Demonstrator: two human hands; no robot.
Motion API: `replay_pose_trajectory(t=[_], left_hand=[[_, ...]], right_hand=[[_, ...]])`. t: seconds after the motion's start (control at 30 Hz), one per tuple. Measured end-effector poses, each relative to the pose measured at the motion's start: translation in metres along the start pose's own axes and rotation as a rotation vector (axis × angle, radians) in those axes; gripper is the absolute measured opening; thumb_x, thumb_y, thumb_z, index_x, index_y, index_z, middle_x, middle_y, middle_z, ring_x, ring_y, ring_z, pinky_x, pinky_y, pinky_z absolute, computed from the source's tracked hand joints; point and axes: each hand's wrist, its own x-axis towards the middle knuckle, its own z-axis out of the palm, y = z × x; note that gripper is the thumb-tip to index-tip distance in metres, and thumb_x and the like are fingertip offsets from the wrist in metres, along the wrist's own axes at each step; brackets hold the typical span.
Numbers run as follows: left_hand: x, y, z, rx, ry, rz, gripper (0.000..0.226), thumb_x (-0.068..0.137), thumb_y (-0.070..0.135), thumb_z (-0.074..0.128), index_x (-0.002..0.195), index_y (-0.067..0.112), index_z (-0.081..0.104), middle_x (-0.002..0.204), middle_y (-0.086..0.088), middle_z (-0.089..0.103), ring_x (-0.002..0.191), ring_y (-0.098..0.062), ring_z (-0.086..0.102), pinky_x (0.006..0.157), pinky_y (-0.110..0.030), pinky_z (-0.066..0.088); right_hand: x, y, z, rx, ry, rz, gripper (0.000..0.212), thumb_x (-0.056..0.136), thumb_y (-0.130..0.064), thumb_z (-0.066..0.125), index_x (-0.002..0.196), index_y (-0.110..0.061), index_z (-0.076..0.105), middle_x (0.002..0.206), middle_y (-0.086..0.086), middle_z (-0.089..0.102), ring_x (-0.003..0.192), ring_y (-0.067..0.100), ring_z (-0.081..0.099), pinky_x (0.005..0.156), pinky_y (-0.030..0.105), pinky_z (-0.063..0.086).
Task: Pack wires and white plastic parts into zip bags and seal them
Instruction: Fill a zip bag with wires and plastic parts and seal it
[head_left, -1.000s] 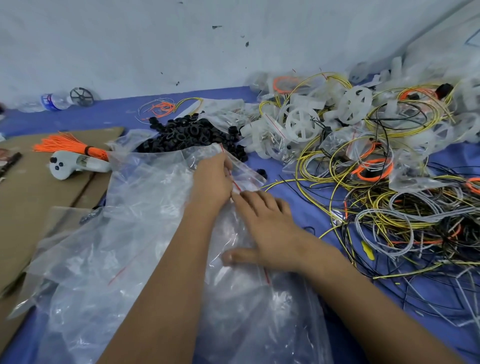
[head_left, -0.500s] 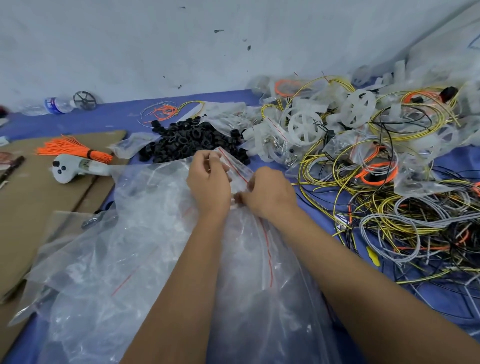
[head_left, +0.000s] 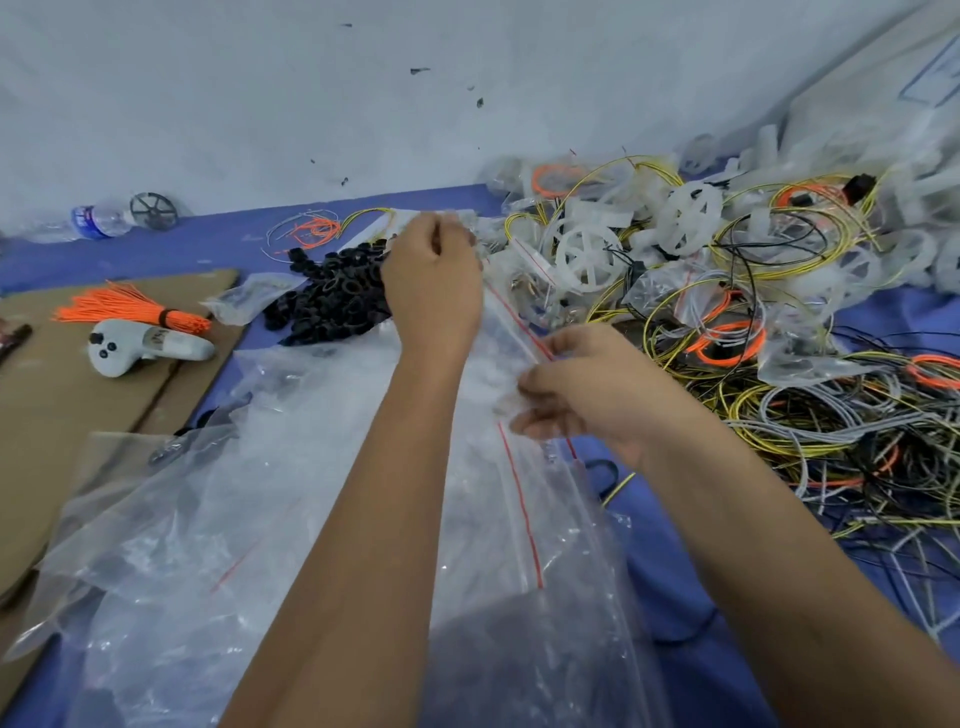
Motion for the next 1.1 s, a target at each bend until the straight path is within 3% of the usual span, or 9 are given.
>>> replay_pose_trajectory(t=[0.13, 0.27, 0.4, 0.53, 0.67, 0.77, 0.83, 0.93, 1.1], left_hand=[[-0.037, -0.032, 0.018, 0.035, -0.147, -0.118, 0.039, 0.104, 0.024, 0.046, 0.068, 0.02, 0.06, 0.053, 0.004, 0.059, 0.052, -0.017, 0.055, 0.063, -0.039, 0.05], [-0.065, -0.067, 0.017, -0.115, -0.186, -0.281, 0.042, 0.107, 0.03, 0.05, 0.069, 0.015, 0.062, 0.056, 0.0, 0.058, 0.05, -0.017, 0.049, 0.058, -0.033, 0.041], [-0.07, -0.068, 0.008, -0.215, -0.238, -0.208, 0.039, 0.106, 0.032, 0.053, 0.071, 0.016, 0.063, 0.058, -0.001, 0.056, 0.046, -0.015, 0.045, 0.047, -0.026, 0.038], [-0.074, -0.068, -0.002, -0.194, -0.237, -0.133, 0.037, 0.103, 0.03, 0.059, 0.073, 0.009, 0.059, 0.058, -0.002, 0.049, 0.052, -0.016, 0.041, 0.052, -0.03, 0.035], [-0.076, -0.068, -0.004, -0.005, -0.187, -0.014, 0.043, 0.092, 0.035, 0.073, 0.066, 0.011, 0.049, 0.056, 0.006, 0.046, 0.053, -0.012, 0.044, 0.055, -0.028, 0.038], [-0.076, -0.07, -0.001, 0.125, -0.221, -0.076, 0.034, 0.085, 0.032, 0.077, 0.072, 0.01, 0.054, 0.064, -0.007, 0.061, 0.06, -0.025, 0.064, 0.058, -0.039, 0.05], [-0.074, -0.073, -0.002, 0.149, -0.22, -0.126, 0.019, 0.081, 0.022, 0.073, 0.077, 0.012, 0.058, 0.067, -0.005, 0.065, 0.06, -0.019, 0.066, 0.057, -0.035, 0.053], [-0.07, -0.074, -0.005, 0.102, -0.201, -0.164, 0.007, 0.074, 0.015, 0.065, 0.078, 0.015, 0.059, 0.064, 0.003, 0.06, 0.053, -0.008, 0.052, 0.054, -0.019, 0.043], [-0.066, -0.066, -0.008, -0.186, -0.12, -0.233, 0.006, 0.071, 0.014, 0.057, 0.07, 0.018, 0.054, 0.056, 0.004, 0.05, 0.045, -0.011, 0.039, 0.043, -0.022, 0.035]], right_hand=[[-0.011, 0.02, -0.02, -0.261, -0.033, 0.056, 0.016, 0.097, -0.007, 0.063, 0.081, -0.003, 0.061, 0.063, 0.014, 0.072, 0.052, 0.023, 0.069, 0.047, 0.029, 0.058], [0.005, 0.026, -0.026, -0.507, 0.157, -0.083, 0.013, 0.088, -0.012, 0.074, 0.09, 0.001, 0.073, 0.075, 0.022, 0.071, 0.063, 0.03, 0.066, 0.062, 0.045, 0.057], [0.013, 0.037, -0.02, -0.285, 0.148, -0.109, 0.03, 0.08, 0.002, 0.08, 0.108, -0.005, 0.072, 0.082, 0.017, 0.076, 0.07, 0.026, 0.073, 0.069, 0.038, 0.061], [0.015, 0.045, -0.019, -0.291, 0.175, -0.205, 0.032, 0.074, -0.011, 0.089, 0.098, -0.016, 0.069, 0.068, 0.005, 0.075, 0.065, 0.018, 0.073, 0.072, 0.035, 0.06], [0.017, 0.048, -0.017, -0.33, 0.203, -0.314, 0.033, 0.07, -0.016, 0.093, 0.092, -0.013, 0.069, 0.062, 0.005, 0.073, 0.053, 0.015, 0.063, 0.059, 0.031, 0.05], [0.019, 0.052, -0.016, -0.358, 0.235, -0.373, 0.033, 0.069, -0.015, 0.093, 0.088, -0.01, 0.066, 0.059, 0.006, 0.07, 0.046, 0.011, 0.054, 0.052, 0.025, 0.043], [0.019, 0.053, -0.017, -0.343, 0.248, -0.384, 0.034, 0.07, -0.018, 0.093, 0.087, -0.01, 0.065, 0.058, 0.005, 0.069, 0.045, 0.009, 0.052, 0.049, 0.022, 0.041], [0.021, 0.057, -0.02, -0.304, 0.283, -0.384, 0.027, 0.079, -0.023, 0.087, 0.089, -0.012, 0.065, 0.059, 0.009, 0.068, 0.048, 0.012, 0.051, 0.051, 0.026, 0.042], [0.026, 0.062, -0.027, -0.497, 0.378, -0.399, 0.018, 0.084, -0.009, 0.076, 0.091, -0.018, 0.063, 0.056, 0.004, 0.064, 0.048, 0.009, 0.049, 0.056, 0.026, 0.046]])
